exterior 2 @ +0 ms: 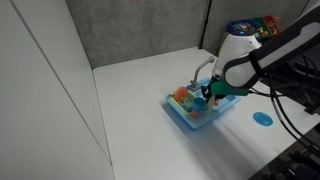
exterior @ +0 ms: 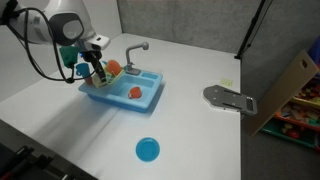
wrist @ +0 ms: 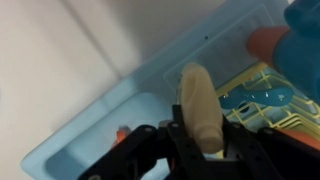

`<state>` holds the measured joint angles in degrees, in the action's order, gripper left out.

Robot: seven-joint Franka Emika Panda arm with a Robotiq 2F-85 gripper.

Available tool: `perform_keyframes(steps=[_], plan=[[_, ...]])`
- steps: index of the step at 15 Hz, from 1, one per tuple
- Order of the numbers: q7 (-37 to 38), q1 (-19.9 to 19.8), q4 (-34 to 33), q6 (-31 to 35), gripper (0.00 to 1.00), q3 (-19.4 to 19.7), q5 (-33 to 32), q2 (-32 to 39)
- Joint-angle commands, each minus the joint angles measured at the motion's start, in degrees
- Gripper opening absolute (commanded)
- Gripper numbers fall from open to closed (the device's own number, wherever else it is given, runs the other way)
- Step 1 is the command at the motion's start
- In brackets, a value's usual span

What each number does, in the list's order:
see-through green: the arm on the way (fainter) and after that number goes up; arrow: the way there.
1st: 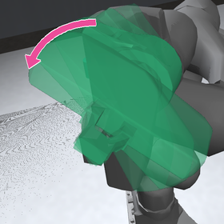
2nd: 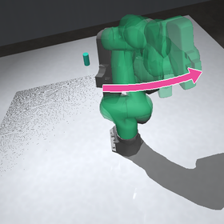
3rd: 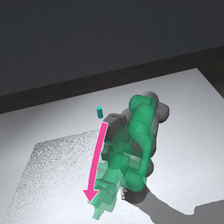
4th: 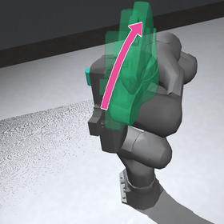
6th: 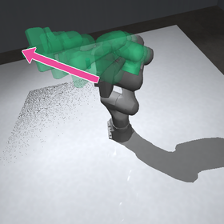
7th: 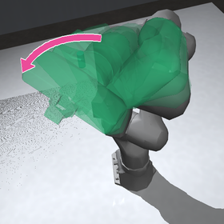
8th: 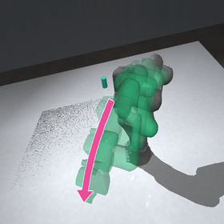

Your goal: Pick up the white container and put it on the light blue counter

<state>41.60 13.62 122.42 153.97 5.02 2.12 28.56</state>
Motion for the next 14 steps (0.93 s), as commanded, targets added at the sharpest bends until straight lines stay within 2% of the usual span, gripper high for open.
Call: perform_keyframes(steps=[1, 6, 7, 8, 14], plan=[[1.4, 0.7, -1.9, -1.8, 0.11, 0.4, 0.0, 1.1], [1.2, 0.7, -2.3, -1.9, 0.11, 0.2, 0.3, 1.9], [1.1, 0.6, -2.4, -2.0, 0.14, 0.1, 0.4, 2.0], [0.9, 0.6, -2.4, -2.0, 0.47, 0.0, 0.5, 2.1], [-0.2, 0.0, -1.6, -1.8, 0.94, -0.6, 1.0, 1.1]])
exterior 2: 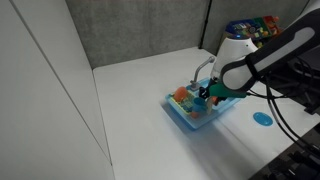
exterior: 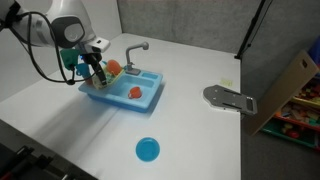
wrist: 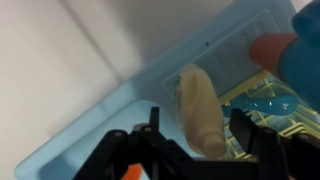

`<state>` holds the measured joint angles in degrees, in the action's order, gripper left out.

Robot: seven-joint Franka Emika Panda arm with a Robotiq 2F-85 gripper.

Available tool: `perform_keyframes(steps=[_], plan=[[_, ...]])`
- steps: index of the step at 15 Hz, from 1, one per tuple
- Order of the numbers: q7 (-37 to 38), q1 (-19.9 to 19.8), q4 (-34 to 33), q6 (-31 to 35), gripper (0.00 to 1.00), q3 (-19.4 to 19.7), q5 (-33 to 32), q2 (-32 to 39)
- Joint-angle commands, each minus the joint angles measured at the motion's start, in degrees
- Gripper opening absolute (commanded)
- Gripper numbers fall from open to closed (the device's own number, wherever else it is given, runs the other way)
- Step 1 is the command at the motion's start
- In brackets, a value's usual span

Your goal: Pick up the white container and put it on the light blue counter

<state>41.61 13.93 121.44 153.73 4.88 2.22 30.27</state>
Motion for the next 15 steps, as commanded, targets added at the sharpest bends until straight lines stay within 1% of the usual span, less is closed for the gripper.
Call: perform_keyframes(steps=[1, 3, 9, 15], plan=[[-0.3, -0.3, -0.3, -1.5, 1.0, -0.5, 0.9, -1.1], [-0.7, -0.5, 0.6, -1.2, 1.0, -0.8, 0.9, -2.3], [0.0, 0.1, 3.4, -0.2, 1.0, 0.1, -0.4, -6.5], [-2.7, -1.6, 7.3, -0.3, 1.0, 0.2, -1.7, -13.1]])
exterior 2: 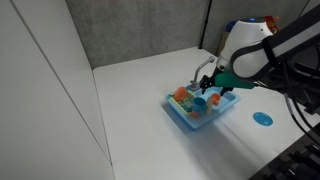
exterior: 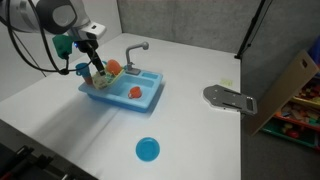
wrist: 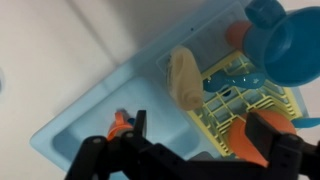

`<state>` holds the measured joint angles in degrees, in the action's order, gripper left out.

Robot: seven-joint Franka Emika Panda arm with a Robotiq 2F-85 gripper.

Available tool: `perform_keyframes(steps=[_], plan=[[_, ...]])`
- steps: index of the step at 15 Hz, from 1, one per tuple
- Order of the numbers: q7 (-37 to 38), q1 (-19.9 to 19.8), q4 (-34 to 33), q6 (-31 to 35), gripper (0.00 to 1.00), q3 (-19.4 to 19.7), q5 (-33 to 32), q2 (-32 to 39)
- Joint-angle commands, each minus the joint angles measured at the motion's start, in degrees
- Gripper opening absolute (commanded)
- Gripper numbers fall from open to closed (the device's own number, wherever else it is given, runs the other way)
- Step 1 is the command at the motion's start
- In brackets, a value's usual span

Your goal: Pick up the white container and put it on the light blue counter

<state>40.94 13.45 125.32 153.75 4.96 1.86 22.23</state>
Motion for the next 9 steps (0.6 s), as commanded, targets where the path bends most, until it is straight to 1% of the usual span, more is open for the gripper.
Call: perform_keyframes(steps=[1, 4, 6, 9], plan=[[-3.3, -1.6, 4.0, -0.8, 1.0, -0.1, -1.6, -6.4], [-7.3, -3.6, 5.1, -3.8, 1.0, -0.7, -1.6, -10.6], [-9.6, -4.8, 5.6, -8.2, 1.0, -0.7, -1.8, -14.0], [-10.8, -6.6, 6.2, -15.7, 1.0, -0.7, -3.3, -19.2]])
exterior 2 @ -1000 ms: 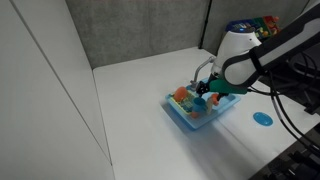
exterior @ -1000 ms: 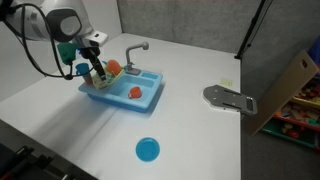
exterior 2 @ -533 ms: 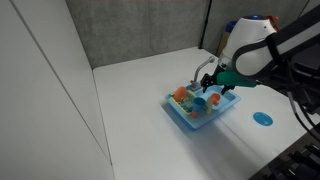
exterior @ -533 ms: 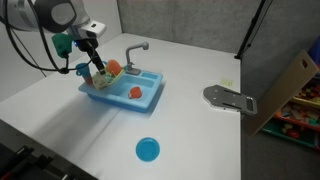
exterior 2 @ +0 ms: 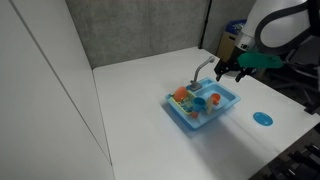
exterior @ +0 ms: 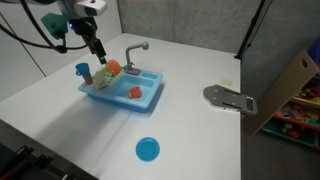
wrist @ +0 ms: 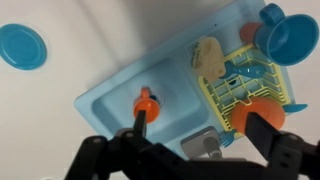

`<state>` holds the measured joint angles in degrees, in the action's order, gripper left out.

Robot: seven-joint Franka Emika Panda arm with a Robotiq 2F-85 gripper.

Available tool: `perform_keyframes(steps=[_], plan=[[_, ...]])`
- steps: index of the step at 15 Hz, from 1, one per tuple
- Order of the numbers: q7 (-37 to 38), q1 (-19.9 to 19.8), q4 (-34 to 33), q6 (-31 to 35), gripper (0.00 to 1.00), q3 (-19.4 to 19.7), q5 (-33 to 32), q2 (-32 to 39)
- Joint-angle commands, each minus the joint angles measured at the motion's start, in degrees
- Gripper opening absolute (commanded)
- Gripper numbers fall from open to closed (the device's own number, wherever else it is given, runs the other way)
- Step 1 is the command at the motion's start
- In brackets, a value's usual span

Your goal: Pick up the white container and put it on the light blue counter

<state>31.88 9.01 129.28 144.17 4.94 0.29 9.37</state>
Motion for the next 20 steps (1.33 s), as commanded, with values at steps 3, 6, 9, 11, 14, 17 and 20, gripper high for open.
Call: perform_keyframes(steps=[3, 6, 9, 11, 14, 17, 20], plan=[[-2.3, -4.0, 2.2, -12.9, 1.0, -1.2, -4.1, -10.8], [-5.3, -5.6, 2.0, -19.0, 1.0, -2.2, -5.5, -15.0], [-9.0, -6.7, 1.9, -23.9, 1.0, -3.3, -6.2, -18.8], [-12.7, -7.1, 2.2, -26.6, 1.0, -3.9, -6.4, -21.4], [-18.8, -7.4, 2.8, -30.2, 1.0, -4.4, -6.0, -25.1], [-23.6, -7.2, 3.1, -33.6, 1.0, -4.5, -5.2, -28.0], [-25.9, -7.2, 3.3, -36.6, 1.0, -4.7, -4.9, -30.8]])
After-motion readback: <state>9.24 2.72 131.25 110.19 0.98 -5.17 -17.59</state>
